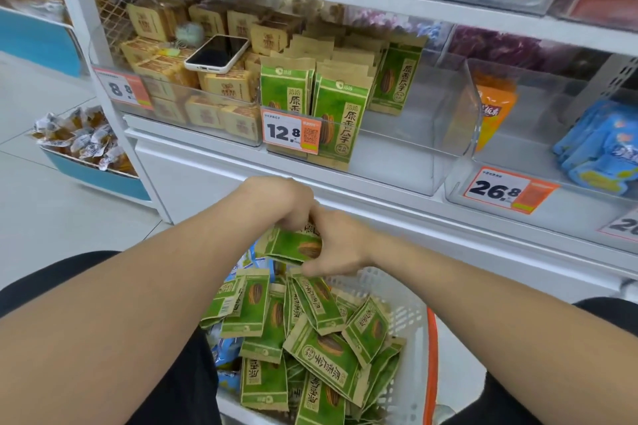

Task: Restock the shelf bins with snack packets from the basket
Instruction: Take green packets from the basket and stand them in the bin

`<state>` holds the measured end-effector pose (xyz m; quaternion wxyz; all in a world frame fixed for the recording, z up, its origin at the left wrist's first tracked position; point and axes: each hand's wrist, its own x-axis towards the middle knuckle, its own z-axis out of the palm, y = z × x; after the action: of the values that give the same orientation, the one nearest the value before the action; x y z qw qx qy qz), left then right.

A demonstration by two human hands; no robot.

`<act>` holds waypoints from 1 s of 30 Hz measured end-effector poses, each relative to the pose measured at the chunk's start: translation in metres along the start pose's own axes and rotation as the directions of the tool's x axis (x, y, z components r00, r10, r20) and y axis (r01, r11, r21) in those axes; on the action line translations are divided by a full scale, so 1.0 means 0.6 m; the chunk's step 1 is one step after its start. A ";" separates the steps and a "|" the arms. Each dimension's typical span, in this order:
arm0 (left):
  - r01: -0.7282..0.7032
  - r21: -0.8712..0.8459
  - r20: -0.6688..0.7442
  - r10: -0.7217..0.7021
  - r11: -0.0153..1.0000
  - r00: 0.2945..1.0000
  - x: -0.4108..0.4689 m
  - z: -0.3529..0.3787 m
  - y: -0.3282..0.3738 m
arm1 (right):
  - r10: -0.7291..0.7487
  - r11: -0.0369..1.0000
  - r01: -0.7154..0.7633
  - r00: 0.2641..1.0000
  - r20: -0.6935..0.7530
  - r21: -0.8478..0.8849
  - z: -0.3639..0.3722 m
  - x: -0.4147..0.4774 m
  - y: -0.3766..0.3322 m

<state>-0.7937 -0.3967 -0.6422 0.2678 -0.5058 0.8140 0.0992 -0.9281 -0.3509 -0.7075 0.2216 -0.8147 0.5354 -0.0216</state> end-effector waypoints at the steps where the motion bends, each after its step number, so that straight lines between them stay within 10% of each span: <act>1: 0.019 -0.026 -0.037 -0.020 0.999 0.999 -0.004 -0.004 -0.001 | 0.031 0.999 -0.030 0.997 -0.072 0.014 -0.013 -0.004 0.001; 6: 0.040 -0.378 -0.316 -0.169 0.925 0.934 -0.021 -0.032 -0.001 | 0.210 0.961 -0.121 0.903 -0.376 0.248 -0.053 -0.027 -0.012; 12: -0.362 -0.723 -0.657 -0.424 0.589 0.623 -0.013 -0.058 0.000 | 0.353 0.873 -0.014 0.707 -0.613 0.487 -0.094 -0.046 -0.017; 18: -0.628 -0.770 -0.600 -0.464 0.114 0.652 -0.032 -0.082 0.035 | 0.546 0.771 0.089 0.417 -0.726 0.631 -0.160 -0.038 0.010; 25: -0.686 -0.705 -0.702 -0.315 0.182 0.638 -0.011 -0.093 0.070 | 0.691 0.529 0.196 0.465 -0.554 0.825 -0.214 -0.028 0.026; 30: -0.574 -0.554 -0.828 -0.324 0.603 0.458 0.005 -0.113 0.063 | 0.599 0.621 0.143 0.548 -0.584 0.771 -0.237 -0.014 0.043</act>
<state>-0.8504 -0.4107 -0.5909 -0.4509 -0.4698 0.7343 0.1916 -0.9927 -0.4000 -0.5875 0.2675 -0.4551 0.6275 -0.5723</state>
